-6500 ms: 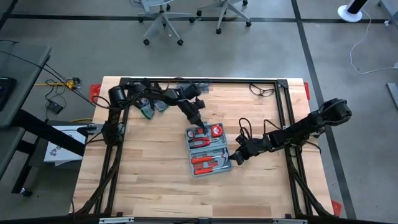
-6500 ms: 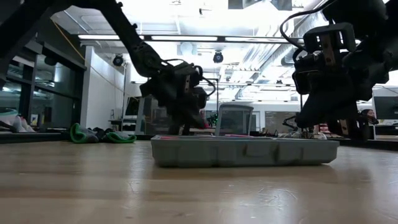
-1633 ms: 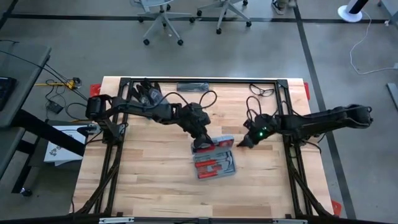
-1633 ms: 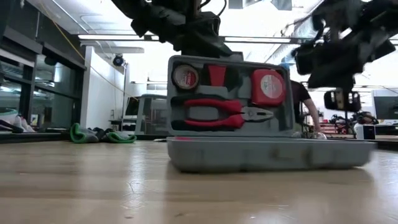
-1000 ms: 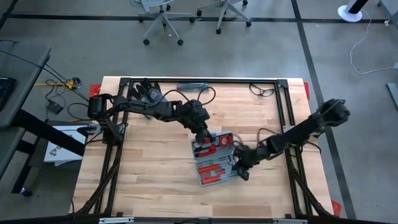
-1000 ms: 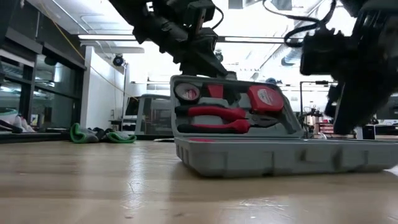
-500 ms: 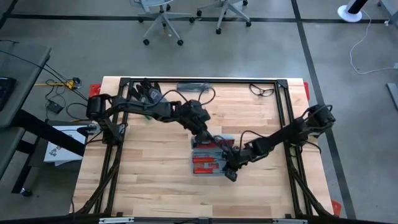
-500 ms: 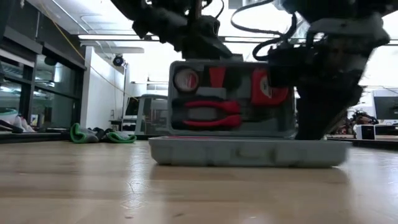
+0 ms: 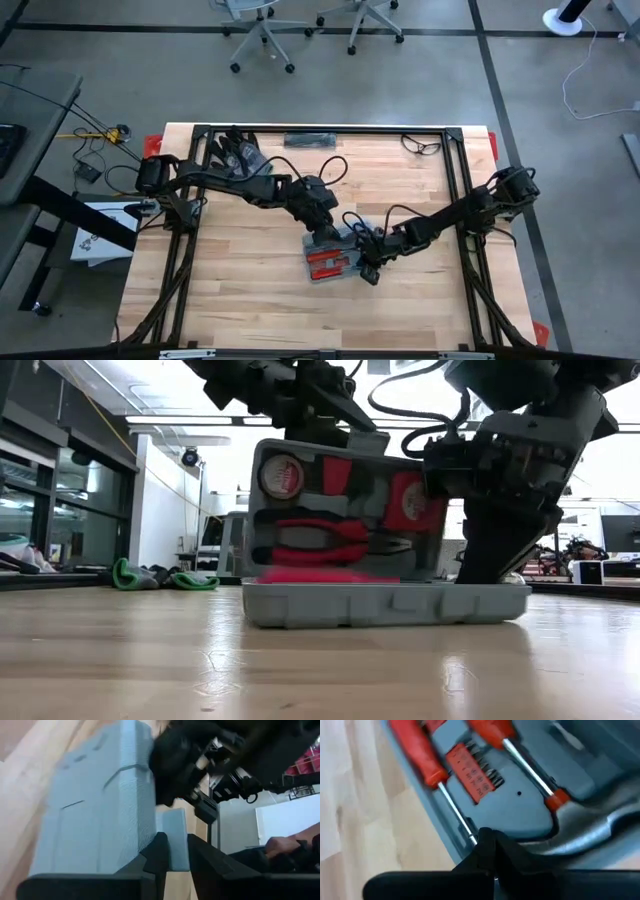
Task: Prefit tool cases
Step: Close the gray prefit tool case
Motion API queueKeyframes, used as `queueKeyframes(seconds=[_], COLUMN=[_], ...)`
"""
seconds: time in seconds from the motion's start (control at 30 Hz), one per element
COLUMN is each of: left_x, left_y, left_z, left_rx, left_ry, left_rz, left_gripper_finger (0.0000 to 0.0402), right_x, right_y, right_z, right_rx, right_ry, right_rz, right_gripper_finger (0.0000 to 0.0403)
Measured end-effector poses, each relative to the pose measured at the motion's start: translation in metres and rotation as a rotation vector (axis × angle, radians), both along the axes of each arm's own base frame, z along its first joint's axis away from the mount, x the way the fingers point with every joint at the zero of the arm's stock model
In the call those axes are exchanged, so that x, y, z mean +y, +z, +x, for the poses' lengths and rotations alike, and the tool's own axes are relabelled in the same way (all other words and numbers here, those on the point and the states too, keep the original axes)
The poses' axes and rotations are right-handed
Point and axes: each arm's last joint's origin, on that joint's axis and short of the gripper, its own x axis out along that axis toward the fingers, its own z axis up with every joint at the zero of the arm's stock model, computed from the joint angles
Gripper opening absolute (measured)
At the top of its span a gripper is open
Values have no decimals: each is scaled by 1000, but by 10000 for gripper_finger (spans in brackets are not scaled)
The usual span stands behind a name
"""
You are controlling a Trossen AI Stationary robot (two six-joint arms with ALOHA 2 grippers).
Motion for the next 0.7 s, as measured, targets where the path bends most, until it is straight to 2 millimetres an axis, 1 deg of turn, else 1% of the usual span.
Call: queueKeyframes(seconds=[0.2,0.57,0.7], left_x=[-11,-30,-36], left_y=[-1,-3,-7], left_z=[0,-1,0], left_rx=[-6,-3,10], left_ry=[-16,-9,-8], left_rz=[8,54,47], left_gripper_finger=[79,80,80], right_x=[-1,-3,-2], right_y=[1,5,13], right_z=[0,1,-3], right_rx=[-10,-34,-51], right_ry=[-60,-82,-93], right_rz=[-8,-15,-35], right_gripper_finger=[0,0,0])
